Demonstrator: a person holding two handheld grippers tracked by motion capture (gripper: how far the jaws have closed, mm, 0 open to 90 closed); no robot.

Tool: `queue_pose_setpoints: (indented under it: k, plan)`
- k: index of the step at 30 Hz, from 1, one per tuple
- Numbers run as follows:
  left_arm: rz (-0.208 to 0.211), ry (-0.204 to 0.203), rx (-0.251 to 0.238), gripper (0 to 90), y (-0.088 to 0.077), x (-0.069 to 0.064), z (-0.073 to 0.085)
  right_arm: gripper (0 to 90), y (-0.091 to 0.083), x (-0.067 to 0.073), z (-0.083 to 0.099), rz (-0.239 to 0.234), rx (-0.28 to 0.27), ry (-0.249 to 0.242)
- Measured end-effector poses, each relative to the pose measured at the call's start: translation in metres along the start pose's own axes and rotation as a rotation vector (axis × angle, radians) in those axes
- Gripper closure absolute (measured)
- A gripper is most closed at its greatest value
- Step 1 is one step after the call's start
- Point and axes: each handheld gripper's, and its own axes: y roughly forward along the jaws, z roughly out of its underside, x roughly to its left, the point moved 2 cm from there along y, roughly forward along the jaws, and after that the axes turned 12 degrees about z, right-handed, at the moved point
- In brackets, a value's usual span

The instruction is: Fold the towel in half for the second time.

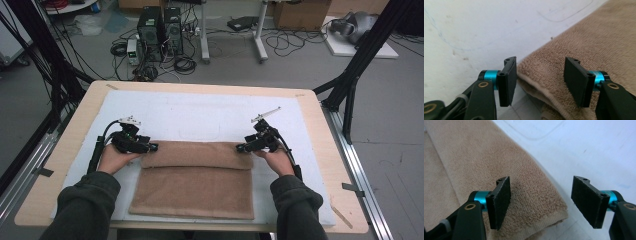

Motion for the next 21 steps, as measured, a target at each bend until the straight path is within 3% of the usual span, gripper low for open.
queue_pose_setpoints:
  k: [1, 3, 5, 7, 12, 16, 19, 21]
  plan:
    - [0.025, -0.015, -0.003, 46.5, 0.001, 0.001, 0.001, 35.0, 0.002, -0.002, 0.002, -0.028, 0.016, 0.018]
    - [0.067, -0.008, -0.009, 61.8, -0.001, 0.001, 0.001, 47.1, 0.005, -0.002, 0.004, -0.086, 0.022, 0.024]
    - [0.077, 0.017, -0.005, 75.7, -0.002, -0.002, 0.0, 63.8, 0.004, 0.001, 0.005, -0.128, 0.013, -0.005]
    - [0.065, 0.043, -0.002, 82.3, -0.005, -0.007, 0.0, 72.5, 0.0, 0.006, 0.004, -0.118, 0.012, -0.049]
    - [0.053, 0.092, -0.055, 84.1, -0.023, -0.022, 0.0, 76.3, -0.018, 0.02, 0.001, -0.097, -0.036, -0.117]
    - [0.052, 0.154, -0.107, 83.6, -0.049, -0.045, 0.003, 76.3, -0.042, 0.036, 0.003, -0.098, -0.107, -0.165]
    - [0.054, 0.189, -0.135, 82.9, -0.062, -0.061, 0.016, 76.2, -0.058, 0.049, 0.01, -0.109, -0.159, -0.2]
    - [0.073, 0.209, -0.137, 82.4, -0.07, -0.073, 0.034, 75.0, -0.07, 0.061, 0.021, -0.124, -0.186, -0.222]
